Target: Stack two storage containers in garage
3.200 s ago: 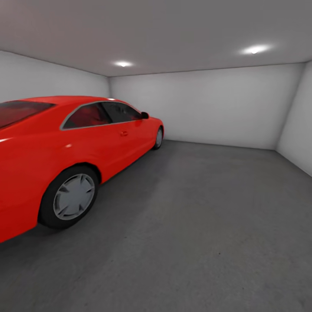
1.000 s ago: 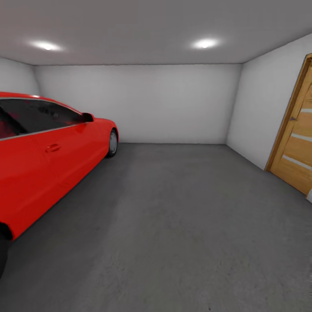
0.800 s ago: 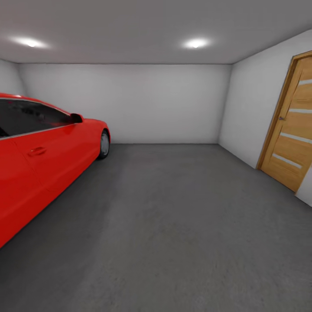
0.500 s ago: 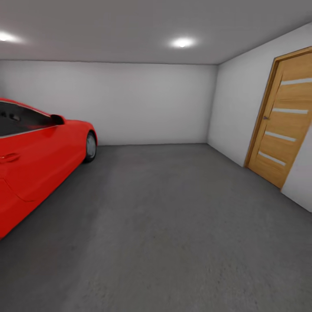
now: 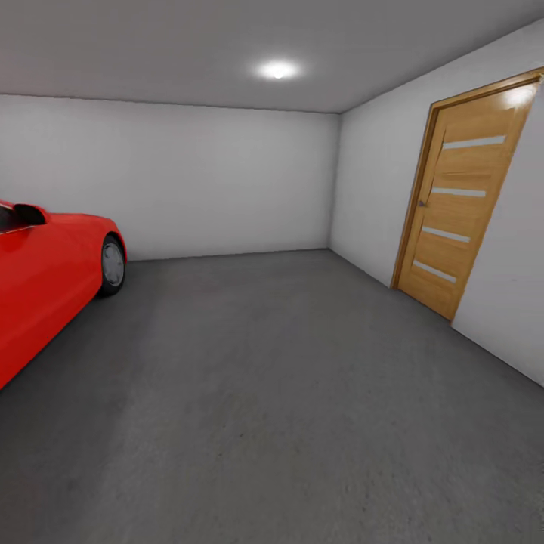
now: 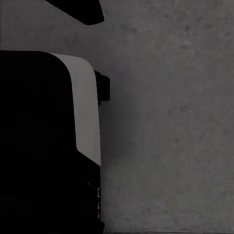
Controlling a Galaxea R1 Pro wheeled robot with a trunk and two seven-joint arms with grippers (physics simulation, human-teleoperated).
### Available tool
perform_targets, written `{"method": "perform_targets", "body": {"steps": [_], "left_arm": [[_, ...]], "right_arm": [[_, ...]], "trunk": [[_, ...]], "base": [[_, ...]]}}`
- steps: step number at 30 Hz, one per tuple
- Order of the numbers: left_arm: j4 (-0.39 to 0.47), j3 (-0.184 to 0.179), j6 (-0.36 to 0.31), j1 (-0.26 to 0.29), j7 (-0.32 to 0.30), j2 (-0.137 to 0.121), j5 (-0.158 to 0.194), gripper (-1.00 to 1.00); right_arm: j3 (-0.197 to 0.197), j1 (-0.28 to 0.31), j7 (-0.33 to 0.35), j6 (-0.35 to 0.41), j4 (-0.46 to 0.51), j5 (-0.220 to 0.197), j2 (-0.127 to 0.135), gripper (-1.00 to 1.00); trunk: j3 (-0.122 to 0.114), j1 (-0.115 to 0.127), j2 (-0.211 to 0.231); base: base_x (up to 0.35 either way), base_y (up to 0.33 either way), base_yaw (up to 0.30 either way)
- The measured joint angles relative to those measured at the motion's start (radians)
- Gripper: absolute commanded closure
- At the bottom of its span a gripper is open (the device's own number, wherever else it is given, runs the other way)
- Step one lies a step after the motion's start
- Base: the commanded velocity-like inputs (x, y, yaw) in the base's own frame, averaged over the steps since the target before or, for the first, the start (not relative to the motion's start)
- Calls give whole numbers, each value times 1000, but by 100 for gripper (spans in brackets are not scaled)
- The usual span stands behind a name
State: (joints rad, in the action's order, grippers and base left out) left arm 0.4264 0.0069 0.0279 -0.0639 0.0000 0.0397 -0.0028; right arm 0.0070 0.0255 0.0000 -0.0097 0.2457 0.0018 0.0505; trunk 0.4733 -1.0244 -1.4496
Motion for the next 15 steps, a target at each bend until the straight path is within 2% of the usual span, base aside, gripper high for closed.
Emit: {"method": "perform_targets", "body": {"steps": [15], "left_arm": [[0,0,0,0,0,0,0,-100]], "right_arm": [[0,0,0,0,0,1,0,-100]], "trunk": [[7,0,0]], "base": [[346,0,-256]]}}
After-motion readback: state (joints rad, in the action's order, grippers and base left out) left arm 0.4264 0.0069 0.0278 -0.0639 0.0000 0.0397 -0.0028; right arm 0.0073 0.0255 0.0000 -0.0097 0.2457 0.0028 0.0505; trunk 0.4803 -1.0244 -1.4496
